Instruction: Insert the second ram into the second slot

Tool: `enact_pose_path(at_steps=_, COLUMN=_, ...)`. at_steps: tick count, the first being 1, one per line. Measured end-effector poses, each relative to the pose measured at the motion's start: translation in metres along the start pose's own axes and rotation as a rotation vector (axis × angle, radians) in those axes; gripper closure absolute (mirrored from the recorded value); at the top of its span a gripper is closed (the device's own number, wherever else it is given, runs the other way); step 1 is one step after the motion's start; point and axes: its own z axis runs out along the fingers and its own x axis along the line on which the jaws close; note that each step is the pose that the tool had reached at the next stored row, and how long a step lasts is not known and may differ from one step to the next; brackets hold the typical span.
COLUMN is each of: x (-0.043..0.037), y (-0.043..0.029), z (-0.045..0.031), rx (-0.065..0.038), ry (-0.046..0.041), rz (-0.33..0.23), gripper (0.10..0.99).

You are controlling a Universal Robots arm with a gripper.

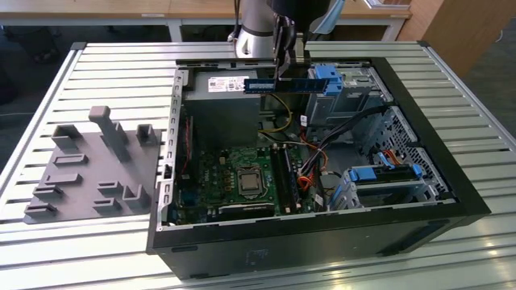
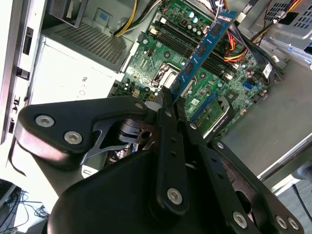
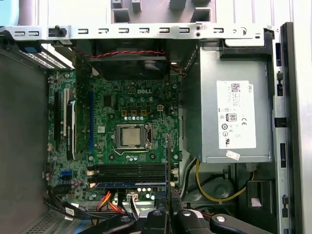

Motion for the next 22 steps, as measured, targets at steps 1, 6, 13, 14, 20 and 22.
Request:
enact_pose_path(at_steps=1, x=0.0000, y=0.0000, z=0.0000, rx=0.000, ry=0.0000, rz=0.001, gripper=0.949)
enact_pose_path(at_steps=6, x=0.0001, y=0.0000, z=0.0000, rx=0.000, ry=-0.0002, rz=0.005, gripper=0.949)
enact_pose_path(at_steps=13, x=0.0001, y=0.0000, z=0.0000, rx=0.000, ry=-0.0004, rz=0.012, gripper=0.949)
enact_pose_path(at_steps=14, x=0.0001, y=0.0000, z=0.0000, rx=0.000, ry=-0.0005, rz=0.013, gripper=0.949)
enact_pose_path(at_steps=20, x=0.0002, y=0.0000, z=0.0000, rx=0.000, ry=-0.0006, rz=0.016, gripper=0.949)
enact_pose_path(at_steps=22, x=0.0002, y=0.0000, z=0.0000, rx=0.000, ry=-0.0007, rz=0.018, gripper=0.949)
